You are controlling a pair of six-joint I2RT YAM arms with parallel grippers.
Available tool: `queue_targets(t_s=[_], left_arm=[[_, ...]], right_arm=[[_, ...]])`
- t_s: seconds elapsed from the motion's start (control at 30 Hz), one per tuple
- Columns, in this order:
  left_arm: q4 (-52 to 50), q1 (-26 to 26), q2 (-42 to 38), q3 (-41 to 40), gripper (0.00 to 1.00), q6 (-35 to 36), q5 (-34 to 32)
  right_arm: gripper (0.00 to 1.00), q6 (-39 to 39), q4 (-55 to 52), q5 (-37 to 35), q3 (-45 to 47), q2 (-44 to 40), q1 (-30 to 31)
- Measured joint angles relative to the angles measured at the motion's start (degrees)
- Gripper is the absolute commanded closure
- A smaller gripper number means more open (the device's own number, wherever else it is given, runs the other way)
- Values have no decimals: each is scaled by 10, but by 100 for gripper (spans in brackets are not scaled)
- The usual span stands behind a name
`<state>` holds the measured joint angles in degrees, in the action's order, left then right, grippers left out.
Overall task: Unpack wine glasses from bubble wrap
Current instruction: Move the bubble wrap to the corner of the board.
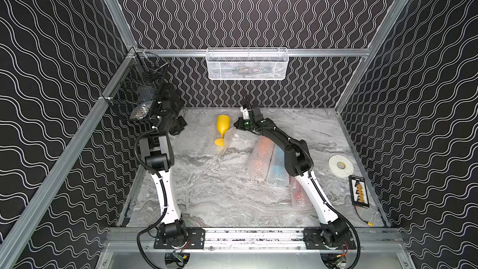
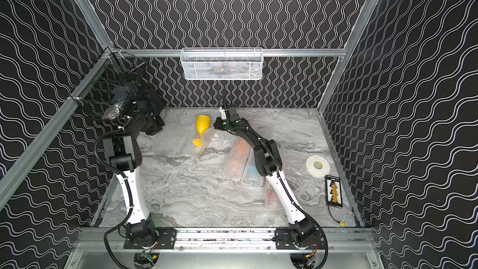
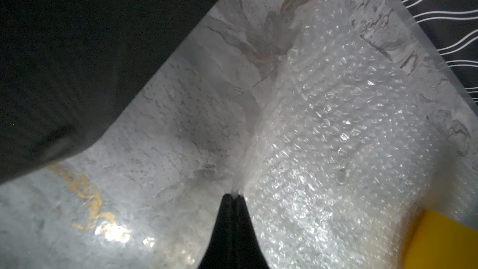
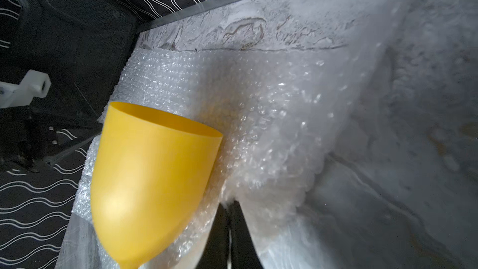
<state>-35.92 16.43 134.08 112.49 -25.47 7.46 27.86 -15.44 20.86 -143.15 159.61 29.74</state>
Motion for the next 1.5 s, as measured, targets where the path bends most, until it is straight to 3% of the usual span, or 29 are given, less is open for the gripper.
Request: queue_targets(t_s=[0.13,0.3,0.43,0.53,0.8,1.07,1.23,1.5], left_arm=[[-3,0,0,9,100,-1,-2],[2,-4,-14,-11,79,-1,2],[3,-5,-49,-43,69,0,-2],[9,-6,-65,-59,64,1,-14],[19,-10,-106,-118,62,0,-26],[36,-50,-270,-231,62,-14,9],[38,-70,-254,-293,62,-21,25],[54,-110,-249,-323,62,-29,23]], right_arm=[[85,1,12,0,14,-5,-1],[68,-1,10,3,25,-18,-6],[53,-12,1,5,47,-47,-13],[48,-23,-20,4,54,-69,-15],[45,-44,-83,5,100,-123,-20],[44,-39,-174,-4,149,-145,-17],[44,-46,-219,-29,140,-138,-12],[45,-52,-249,-61,106,-113,9]])
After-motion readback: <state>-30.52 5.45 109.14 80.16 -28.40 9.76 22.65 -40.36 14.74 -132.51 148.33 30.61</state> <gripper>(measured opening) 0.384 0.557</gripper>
